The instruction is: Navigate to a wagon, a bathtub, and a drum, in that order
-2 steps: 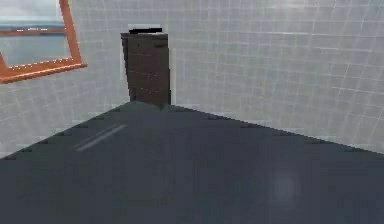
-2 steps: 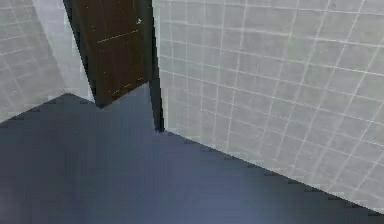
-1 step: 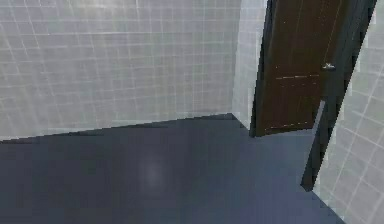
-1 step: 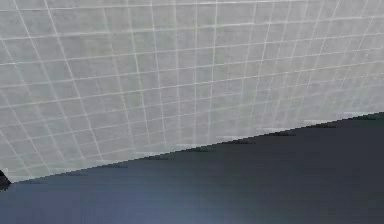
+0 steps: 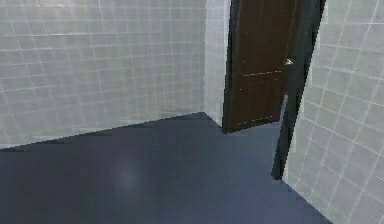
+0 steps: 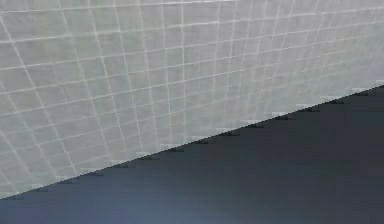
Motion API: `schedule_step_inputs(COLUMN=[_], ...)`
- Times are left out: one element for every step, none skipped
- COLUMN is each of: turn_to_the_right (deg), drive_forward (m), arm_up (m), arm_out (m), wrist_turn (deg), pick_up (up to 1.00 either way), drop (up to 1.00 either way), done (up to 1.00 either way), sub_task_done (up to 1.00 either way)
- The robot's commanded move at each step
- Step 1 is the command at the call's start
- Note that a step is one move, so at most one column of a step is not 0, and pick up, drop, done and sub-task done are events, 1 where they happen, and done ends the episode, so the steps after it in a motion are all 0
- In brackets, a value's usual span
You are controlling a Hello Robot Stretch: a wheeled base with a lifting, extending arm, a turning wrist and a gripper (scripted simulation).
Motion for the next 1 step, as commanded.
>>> schedule_step_inputs(turn_to_the_right=[0.0], drive_forward=[1.00], arm_up=[0.00], arm_out=[0.00], wrist_turn=[0.0], pick_up=[0.00], drop=[0.00], done=[0.00], sub_task_done=[0.00])
